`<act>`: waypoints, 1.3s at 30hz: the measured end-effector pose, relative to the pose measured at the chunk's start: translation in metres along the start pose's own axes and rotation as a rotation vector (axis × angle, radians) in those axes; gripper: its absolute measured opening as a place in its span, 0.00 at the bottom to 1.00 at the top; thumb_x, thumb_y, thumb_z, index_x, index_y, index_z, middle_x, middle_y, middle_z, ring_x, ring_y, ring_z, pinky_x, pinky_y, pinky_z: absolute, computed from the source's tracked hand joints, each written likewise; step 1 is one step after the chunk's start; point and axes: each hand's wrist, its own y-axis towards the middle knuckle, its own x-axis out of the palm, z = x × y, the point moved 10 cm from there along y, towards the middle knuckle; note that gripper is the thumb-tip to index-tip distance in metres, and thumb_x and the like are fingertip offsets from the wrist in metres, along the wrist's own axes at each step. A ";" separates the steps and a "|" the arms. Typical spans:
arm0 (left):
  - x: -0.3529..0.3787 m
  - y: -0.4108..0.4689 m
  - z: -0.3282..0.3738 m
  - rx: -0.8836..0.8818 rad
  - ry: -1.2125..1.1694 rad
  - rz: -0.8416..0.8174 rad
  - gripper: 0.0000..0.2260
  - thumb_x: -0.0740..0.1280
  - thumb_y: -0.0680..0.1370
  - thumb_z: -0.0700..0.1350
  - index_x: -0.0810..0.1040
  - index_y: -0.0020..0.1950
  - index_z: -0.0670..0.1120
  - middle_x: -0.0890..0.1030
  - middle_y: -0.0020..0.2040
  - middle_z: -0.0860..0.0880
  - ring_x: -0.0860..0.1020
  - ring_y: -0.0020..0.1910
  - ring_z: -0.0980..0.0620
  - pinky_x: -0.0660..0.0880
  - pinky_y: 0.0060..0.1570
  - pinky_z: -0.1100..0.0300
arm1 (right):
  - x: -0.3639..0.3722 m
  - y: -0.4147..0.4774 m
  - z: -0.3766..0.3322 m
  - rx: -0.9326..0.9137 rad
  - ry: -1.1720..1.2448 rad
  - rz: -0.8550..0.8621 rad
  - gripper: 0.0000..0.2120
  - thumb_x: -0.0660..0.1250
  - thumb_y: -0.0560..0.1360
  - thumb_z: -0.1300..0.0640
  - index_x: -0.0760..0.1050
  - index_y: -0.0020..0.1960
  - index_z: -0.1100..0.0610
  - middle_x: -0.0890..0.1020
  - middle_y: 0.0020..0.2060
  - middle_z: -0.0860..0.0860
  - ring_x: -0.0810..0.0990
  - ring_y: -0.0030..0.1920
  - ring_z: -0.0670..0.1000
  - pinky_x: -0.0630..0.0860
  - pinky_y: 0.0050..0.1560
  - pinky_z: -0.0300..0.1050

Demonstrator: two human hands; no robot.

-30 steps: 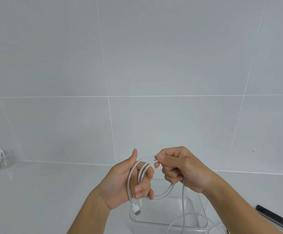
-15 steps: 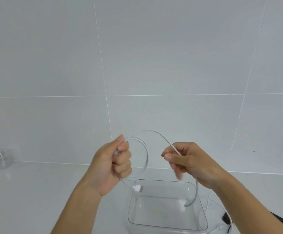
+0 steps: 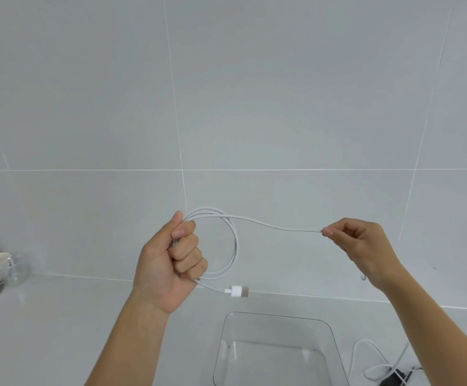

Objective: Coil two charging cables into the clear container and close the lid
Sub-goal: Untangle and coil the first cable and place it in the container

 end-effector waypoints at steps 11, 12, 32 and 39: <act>0.005 0.009 -0.024 -0.050 0.512 0.084 0.20 0.60 0.77 0.52 0.64 0.26 0.49 0.56 0.21 0.56 0.52 0.19 0.58 0.50 0.24 0.65 | 0.051 -0.021 -0.046 -0.224 -0.342 -0.228 0.23 0.71 0.65 0.43 0.70 0.58 0.42 0.74 0.52 0.33 0.72 0.56 0.35 0.65 0.53 0.24; 0.003 0.009 -0.025 -0.048 0.547 0.098 0.21 0.58 0.79 0.51 0.63 0.27 0.48 0.56 0.21 0.55 0.52 0.19 0.58 0.50 0.24 0.65 | 0.056 -0.025 -0.056 -0.245 -0.340 -0.258 0.24 0.72 0.64 0.43 0.70 0.58 0.41 0.74 0.52 0.33 0.72 0.56 0.34 0.65 0.54 0.25; -0.022 0.044 0.022 0.112 0.390 0.313 0.18 0.51 0.83 0.47 0.61 0.33 0.48 0.58 0.19 0.56 0.54 0.16 0.59 0.51 0.18 0.67 | 0.134 -0.115 -0.038 0.109 0.663 -1.297 0.11 0.61 0.78 0.55 0.76 0.53 0.61 0.69 0.25 0.47 0.61 0.23 0.46 0.61 0.26 0.36; -0.063 0.037 0.063 0.204 -0.101 0.392 0.21 0.53 0.77 0.40 0.65 0.23 0.49 0.58 0.17 0.55 0.55 0.13 0.58 0.51 0.15 0.67 | 0.074 -0.046 0.081 0.339 -0.400 -0.613 0.07 0.66 0.74 0.59 0.76 0.38 0.59 0.68 0.25 0.46 0.64 0.22 0.43 0.59 0.25 0.35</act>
